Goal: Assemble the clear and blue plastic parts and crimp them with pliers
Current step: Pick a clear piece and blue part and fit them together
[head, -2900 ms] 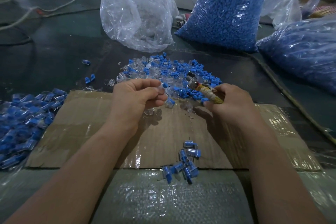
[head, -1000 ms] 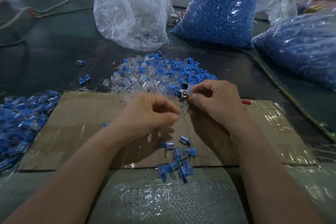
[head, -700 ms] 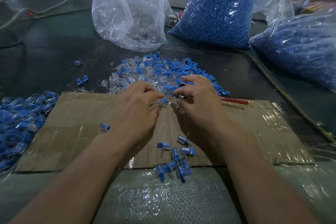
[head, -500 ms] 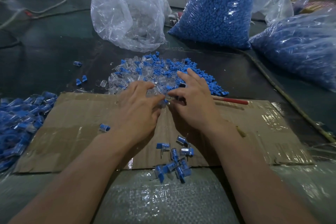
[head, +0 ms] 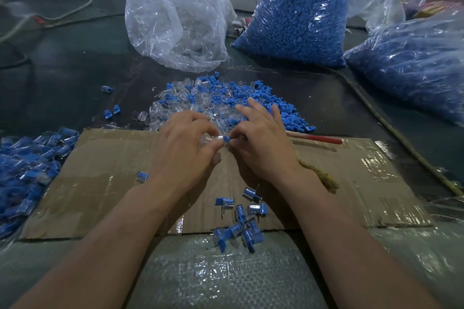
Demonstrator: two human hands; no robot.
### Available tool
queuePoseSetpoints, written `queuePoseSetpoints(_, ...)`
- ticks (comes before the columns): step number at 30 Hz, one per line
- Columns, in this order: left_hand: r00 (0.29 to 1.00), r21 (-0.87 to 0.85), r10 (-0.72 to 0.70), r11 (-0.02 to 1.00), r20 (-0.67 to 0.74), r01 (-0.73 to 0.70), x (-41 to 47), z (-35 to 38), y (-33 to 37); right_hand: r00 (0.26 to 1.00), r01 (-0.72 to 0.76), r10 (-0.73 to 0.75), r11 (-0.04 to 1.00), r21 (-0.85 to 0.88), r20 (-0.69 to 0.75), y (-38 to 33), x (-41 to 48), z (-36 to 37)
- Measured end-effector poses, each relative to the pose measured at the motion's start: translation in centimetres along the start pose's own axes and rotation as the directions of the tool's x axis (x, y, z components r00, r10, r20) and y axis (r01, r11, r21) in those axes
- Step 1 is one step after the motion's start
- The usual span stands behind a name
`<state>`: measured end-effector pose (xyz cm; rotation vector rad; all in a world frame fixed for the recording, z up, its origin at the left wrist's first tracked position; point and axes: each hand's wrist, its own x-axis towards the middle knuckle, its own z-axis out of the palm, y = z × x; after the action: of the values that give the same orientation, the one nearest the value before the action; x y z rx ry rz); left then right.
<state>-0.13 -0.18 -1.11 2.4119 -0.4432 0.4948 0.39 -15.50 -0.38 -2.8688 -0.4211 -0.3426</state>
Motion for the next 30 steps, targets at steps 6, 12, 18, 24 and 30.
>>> queuePoseSetpoints(6, 0.999, -0.193, -0.028, 0.981, -0.016, 0.024, 0.0, -0.7, 1.0, 0.969, -0.064, 0.149, 0.924, 0.377, -0.199, -0.3, -0.9, -1.1)
queuePoseSetpoints(12, 0.999, -0.273, -0.052, 0.961, -0.005, 0.049, -0.1, -0.8, 1.0, 0.965, -0.004, 0.144, 0.844, 0.536, -0.221, -0.6, -1.4, -1.6)
queuePoseSetpoints(18, 0.982, -0.471, -0.170, 0.861, 0.086, 0.190, -0.3, -1.2, 1.4, 0.973, -0.092, 0.211, 0.737, 0.670, -0.098, -1.2, -1.6, -1.6)
queuePoseSetpoints(24, 0.950, -0.583, -0.287, 0.753, 0.127, 0.305, 0.0, -1.4, 1.3, 0.961, -0.102, 0.259, 0.659, 0.745, -0.098, -1.5, -1.7, -1.8)
queuePoseSetpoints(30, 0.926, -0.639, -0.332, 0.676, 0.180, 0.367, 0.1, -1.7, 1.1, 0.951, -0.098, 0.281, 0.676, 0.730, -0.132, -1.3, -1.8, -2.0)
